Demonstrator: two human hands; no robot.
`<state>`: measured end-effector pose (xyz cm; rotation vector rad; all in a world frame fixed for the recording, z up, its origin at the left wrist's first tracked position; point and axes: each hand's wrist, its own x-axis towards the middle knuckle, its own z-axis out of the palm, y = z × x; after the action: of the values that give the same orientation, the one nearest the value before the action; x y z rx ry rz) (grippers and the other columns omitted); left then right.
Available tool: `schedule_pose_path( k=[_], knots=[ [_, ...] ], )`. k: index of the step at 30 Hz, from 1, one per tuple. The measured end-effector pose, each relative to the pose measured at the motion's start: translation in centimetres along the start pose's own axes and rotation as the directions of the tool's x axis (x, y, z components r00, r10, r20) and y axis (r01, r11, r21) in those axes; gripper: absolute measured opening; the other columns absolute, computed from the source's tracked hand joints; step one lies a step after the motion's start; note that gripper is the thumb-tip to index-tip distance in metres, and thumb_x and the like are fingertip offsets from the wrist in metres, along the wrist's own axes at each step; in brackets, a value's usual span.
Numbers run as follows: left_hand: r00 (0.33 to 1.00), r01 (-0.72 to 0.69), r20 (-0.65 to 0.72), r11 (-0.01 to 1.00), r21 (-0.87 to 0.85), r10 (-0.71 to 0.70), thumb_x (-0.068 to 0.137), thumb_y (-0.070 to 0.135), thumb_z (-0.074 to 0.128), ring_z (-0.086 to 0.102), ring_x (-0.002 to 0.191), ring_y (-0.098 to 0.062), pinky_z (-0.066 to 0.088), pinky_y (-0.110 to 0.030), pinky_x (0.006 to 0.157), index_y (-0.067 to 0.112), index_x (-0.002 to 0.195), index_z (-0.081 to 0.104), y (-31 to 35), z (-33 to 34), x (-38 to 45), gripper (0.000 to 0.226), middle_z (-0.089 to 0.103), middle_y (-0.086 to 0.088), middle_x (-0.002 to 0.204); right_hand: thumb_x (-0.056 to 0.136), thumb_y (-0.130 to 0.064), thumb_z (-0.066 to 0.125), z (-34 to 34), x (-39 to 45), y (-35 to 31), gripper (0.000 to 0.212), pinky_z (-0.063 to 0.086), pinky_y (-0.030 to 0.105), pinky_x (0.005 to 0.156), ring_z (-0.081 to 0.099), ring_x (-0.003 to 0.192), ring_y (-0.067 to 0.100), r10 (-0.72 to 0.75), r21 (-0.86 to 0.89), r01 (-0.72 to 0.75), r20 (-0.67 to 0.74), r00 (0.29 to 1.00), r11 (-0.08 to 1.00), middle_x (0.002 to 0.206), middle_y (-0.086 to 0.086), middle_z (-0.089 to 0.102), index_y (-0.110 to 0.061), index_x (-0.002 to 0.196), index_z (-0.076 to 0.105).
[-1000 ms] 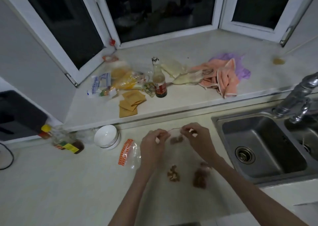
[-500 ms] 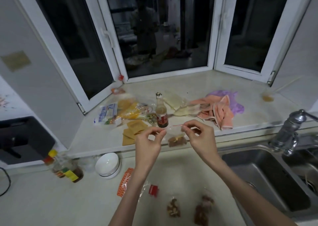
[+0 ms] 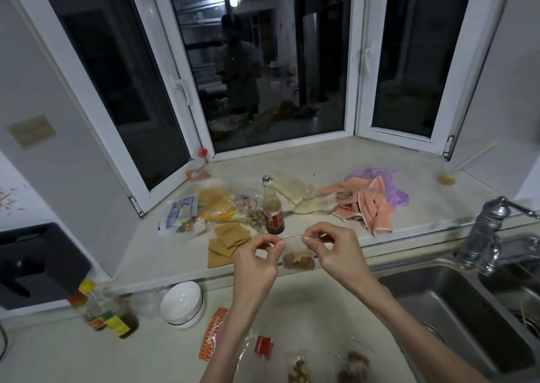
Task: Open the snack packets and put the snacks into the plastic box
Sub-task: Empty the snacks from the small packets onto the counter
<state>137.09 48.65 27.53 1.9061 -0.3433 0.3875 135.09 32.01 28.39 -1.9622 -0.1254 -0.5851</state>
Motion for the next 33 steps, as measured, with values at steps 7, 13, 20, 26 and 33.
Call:
schedule_pose_path(
  k=[7,13,20,26,33],
  knots=[
    [0.998,-0.048,0.036,0.999,-0.008,0.049,0.083,0.018,0.072,0.061,0.075,-0.003,0.038,-0.008,0.052,0.038,0.076,0.068,0.4,0.6,-0.6,0.022,0.067,0.017,0.078,0.081,-0.005,0.067,0.2,-0.1,-0.4,0.011,0.046,0.022,0.068,0.058,0.071,0.008,-0.028,-0.094,0.031,0.035,0.999,0.995,0.072,-0.007,0.063,-0.015,0.075,0.066],
    [0.998,-0.039,0.038,0.998,-0.045,0.04,0.079,0.023,0.073,0.059,0.059,-0.014,0.036,-0.017,0.046,0.039,0.068,0.067,0.5,0.6,-0.8,0.021,0.067,0.01,0.071,0.077,-0.003,0.067,0.0,-0.5,-0.7,0.01,0.039,0.008,0.063,0.055,0.068,0.002,-0.086,-0.196,0.089,0.022,0.996,0.977,0.071,-0.005,0.062,-0.012,0.073,0.067],
    [0.989,-0.001,0.147,1.0,-0.003,0.002,0.082,0.018,0.074,0.06,0.069,-0.002,0.042,-0.016,0.059,0.026,0.074,0.072,0.3,0.7,-1.7,0.012,0.066,0.016,0.068,0.079,-0.012,0.067,-0.2,-2.1,-0.1,0.01,0.041,0.005,0.063,0.06,0.077,0.001,-0.04,-0.165,0.056,0.102,0.994,0.985,0.073,-0.014,0.065,-0.021,0.076,0.07],
    [0.983,-0.062,0.173,0.997,0.048,0.053,0.081,0.03,0.069,0.062,0.073,-0.009,0.044,-0.02,0.06,0.024,0.075,0.069,0.6,1.3,-2.7,0.009,0.067,0.013,0.071,0.074,-0.003,0.066,-0.5,-3.0,0.1,0.013,0.039,0.004,0.062,0.059,0.068,-0.001,-0.069,-0.211,0.09,0.105,0.992,0.973,0.066,-0.014,0.062,-0.015,0.07,0.069],
    [0.975,0.061,0.216,0.998,-0.003,-0.059,0.082,0.018,0.074,0.061,0.069,-0.003,0.046,-0.022,0.061,0.024,0.075,0.073,-0.3,1.5,-3.7,0.01,0.069,0.012,0.069,0.076,-0.004,0.071,-0.7,-4.5,0.4,0.014,0.041,0.006,0.058,0.061,0.065,-0.001,0.016,-0.138,-0.008,0.058,0.998,0.99,0.059,-0.021,0.061,-0.016,0.069,0.074]
  ],
)
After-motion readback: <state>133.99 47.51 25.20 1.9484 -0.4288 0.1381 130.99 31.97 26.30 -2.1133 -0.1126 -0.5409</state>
